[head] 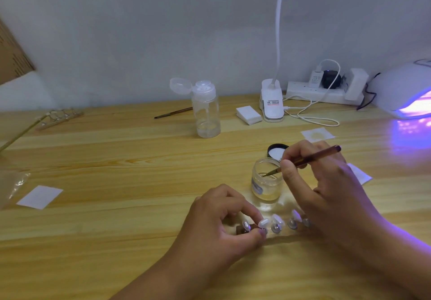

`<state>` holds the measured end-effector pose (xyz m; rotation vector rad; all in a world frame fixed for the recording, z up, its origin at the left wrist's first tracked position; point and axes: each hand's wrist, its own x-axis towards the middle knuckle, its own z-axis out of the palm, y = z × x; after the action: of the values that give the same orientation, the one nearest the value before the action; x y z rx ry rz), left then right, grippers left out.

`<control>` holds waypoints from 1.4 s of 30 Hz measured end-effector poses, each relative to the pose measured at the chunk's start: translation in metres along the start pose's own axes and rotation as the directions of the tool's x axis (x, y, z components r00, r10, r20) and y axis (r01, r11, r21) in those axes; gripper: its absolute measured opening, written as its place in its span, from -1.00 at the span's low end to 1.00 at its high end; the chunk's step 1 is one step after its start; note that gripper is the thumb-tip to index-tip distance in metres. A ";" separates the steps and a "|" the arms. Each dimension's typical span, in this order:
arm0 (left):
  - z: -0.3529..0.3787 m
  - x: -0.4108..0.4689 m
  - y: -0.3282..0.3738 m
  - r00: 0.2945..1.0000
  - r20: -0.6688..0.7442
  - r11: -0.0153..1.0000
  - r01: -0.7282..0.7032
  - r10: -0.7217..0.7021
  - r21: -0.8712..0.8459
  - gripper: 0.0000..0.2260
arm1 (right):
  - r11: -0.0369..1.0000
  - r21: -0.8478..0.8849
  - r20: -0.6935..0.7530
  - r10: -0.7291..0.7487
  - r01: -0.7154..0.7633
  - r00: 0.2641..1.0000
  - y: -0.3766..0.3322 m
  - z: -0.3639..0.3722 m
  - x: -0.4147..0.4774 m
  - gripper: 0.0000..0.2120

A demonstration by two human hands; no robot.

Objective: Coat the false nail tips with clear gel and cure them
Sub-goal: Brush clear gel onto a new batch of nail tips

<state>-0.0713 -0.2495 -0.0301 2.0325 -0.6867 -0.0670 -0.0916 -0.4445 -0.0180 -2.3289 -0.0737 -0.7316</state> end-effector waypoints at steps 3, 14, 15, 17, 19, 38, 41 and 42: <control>0.001 0.001 -0.001 1.000 0.009 0.999 -0.001 0.001 -0.039 -0.86 | 1.000 -0.002 0.005 0.006 -0.006 1.000 0.000 0.000 0.000 -0.91; 0.003 0.000 0.002 0.989 -0.041 0.969 -0.132 0.143 0.211 -0.88 | 0.995 0.089 -0.144 -0.035 0.049 0.989 -0.006 -0.008 -0.001 -0.91; 0.003 0.000 0.003 0.985 -0.042 0.960 -0.151 0.165 0.238 -0.90 | 0.993 0.097 -0.159 -0.050 0.066 0.986 -0.006 -0.009 -0.001 -0.91; 0.003 -0.001 0.005 0.970 -0.047 0.921 -0.211 0.239 0.327 -0.90 | 0.990 0.110 -0.172 -0.070 0.090 0.983 -0.007 -0.012 -0.002 -0.90; 0.003 -0.001 0.006 0.939 -0.049 0.863 -0.291 0.341 0.413 -0.89 | 0.988 0.117 -0.181 -0.083 0.105 0.980 -0.007 -0.013 -0.003 -0.89; -0.003 -0.004 0.008 0.917 -0.236 0.937 -0.270 0.320 0.222 -0.94 | 0.985 0.094 -0.288 -0.113 0.146 0.951 -0.008 -0.023 -0.007 -0.86; -0.004 -0.005 0.007 0.936 -0.269 0.969 -0.186 0.225 0.164 -0.88 | 0.988 0.077 -0.307 -0.107 0.137 0.946 -0.007 -0.023 -0.007 -0.87; -0.003 -0.004 0.006 0.938 -0.272 0.972 -0.180 0.216 0.151 -0.86 | 0.987 0.080 -0.308 -0.107 0.138 0.945 -0.006 -0.022 -0.007 -0.87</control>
<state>-0.0767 -0.2471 -0.0241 2.0242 -0.7201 0.3910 -0.1100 -0.4524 -0.0045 -2.1054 -0.1160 -1.1146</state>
